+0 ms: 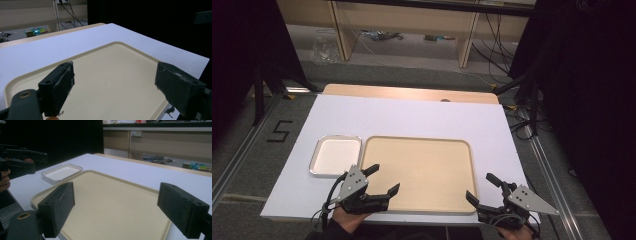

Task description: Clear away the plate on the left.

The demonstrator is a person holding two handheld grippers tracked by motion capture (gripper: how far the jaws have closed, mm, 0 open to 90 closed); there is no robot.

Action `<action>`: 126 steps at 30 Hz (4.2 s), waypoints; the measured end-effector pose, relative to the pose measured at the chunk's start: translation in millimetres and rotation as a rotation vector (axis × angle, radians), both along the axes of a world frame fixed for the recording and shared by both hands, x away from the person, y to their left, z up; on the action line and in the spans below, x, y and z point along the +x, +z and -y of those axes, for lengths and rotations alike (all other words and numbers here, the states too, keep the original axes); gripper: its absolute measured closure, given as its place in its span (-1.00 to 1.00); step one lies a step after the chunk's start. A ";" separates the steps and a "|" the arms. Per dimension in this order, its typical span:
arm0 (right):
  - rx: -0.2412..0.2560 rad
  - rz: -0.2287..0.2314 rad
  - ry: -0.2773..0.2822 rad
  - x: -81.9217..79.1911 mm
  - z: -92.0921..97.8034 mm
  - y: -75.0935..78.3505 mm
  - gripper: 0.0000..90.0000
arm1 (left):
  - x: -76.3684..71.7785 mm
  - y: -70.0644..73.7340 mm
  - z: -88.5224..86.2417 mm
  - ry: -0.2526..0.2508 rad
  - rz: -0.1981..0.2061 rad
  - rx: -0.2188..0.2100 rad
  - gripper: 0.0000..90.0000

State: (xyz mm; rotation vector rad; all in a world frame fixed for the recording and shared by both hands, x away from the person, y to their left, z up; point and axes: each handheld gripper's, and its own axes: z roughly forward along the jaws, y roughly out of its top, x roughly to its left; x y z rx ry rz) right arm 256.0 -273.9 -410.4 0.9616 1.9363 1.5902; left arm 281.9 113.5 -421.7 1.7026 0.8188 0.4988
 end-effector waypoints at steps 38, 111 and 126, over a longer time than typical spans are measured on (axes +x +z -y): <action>-0.006 -0.001 0.008 -0.1 0.2 -0.1 -0.66 | 27.0 4.8 -42.4 0.176 -0.007 0.036 -0.65; -0.009 0.000 -0.010 -1.6 -1.2 -0.1 -0.66 | 121.8 -53.6 -200.3 0.571 -0.539 0.086 0.20; -0.032 0.007 -0.022 -1.5 0.4 0.4 -0.66 | 131.1 -60.6 -198.4 0.580 -0.591 0.142 0.60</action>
